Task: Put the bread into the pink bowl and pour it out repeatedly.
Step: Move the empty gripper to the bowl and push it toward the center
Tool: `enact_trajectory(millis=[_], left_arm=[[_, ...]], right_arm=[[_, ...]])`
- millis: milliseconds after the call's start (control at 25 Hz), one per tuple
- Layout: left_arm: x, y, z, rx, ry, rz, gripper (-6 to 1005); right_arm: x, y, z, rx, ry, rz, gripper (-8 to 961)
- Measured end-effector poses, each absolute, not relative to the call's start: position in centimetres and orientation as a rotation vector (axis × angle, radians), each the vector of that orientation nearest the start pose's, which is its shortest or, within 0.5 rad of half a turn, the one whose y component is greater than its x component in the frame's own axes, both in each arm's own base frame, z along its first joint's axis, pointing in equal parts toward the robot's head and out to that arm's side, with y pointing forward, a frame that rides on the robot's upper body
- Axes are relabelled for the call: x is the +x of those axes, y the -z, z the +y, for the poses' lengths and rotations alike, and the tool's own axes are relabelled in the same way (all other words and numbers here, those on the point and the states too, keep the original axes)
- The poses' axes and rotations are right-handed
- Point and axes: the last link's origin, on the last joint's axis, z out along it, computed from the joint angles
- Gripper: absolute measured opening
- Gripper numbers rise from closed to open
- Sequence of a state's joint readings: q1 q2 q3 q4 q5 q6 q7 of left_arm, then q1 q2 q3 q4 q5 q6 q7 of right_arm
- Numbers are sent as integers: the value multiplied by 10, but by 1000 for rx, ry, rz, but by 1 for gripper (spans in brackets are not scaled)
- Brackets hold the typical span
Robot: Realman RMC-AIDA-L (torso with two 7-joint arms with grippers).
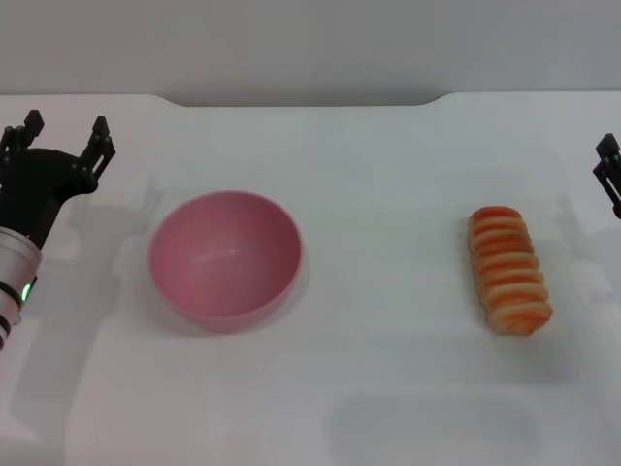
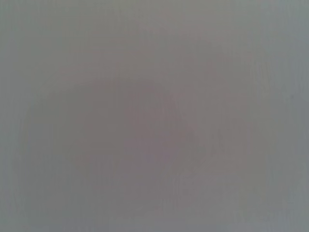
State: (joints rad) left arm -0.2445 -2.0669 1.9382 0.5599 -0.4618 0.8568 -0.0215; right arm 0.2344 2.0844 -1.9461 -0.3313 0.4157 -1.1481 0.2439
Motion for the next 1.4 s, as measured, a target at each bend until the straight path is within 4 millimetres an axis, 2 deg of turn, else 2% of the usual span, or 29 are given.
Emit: enact_trajectory(millis=[200,520,560,680,720,760,800,960,1120,1200,1400], left_arm=[[-305,17,337,-1642,633,-553,793],[-276,6,350,-1712,608,-596,790],[-258,-1,358,-1768,527,-584,790],[-258,-1,358,-1768,527,-584,789],[-246,-6,362,-1789,467,-586,788],[-246,-6,362,-1789,467,-586,788],[-232,-8,362,-1852,316,-660,788],[-221,-8,355,-1910,177,-762,786],[-219,-8,352,-1927,136,-790,785],[-210,-8,337,-1968,34,-854,785],[-208,0,328,-2002,-4,-876,783]], right_arm=[[340,12,293,-1564,-775,622,779],[341,12,293,-1564,-773,623,778],[341,12,293,-1564,-773,623,778],[341,13,292,-1565,-771,624,777],[341,13,292,-1565,-770,625,777],[342,13,292,-1565,-770,625,777],[342,13,291,-1565,-768,626,777],[342,13,291,-1567,-767,627,777],[340,14,292,-1576,-771,623,776],[340,15,292,-1579,-772,621,776],[340,15,292,-1580,-771,621,776]])
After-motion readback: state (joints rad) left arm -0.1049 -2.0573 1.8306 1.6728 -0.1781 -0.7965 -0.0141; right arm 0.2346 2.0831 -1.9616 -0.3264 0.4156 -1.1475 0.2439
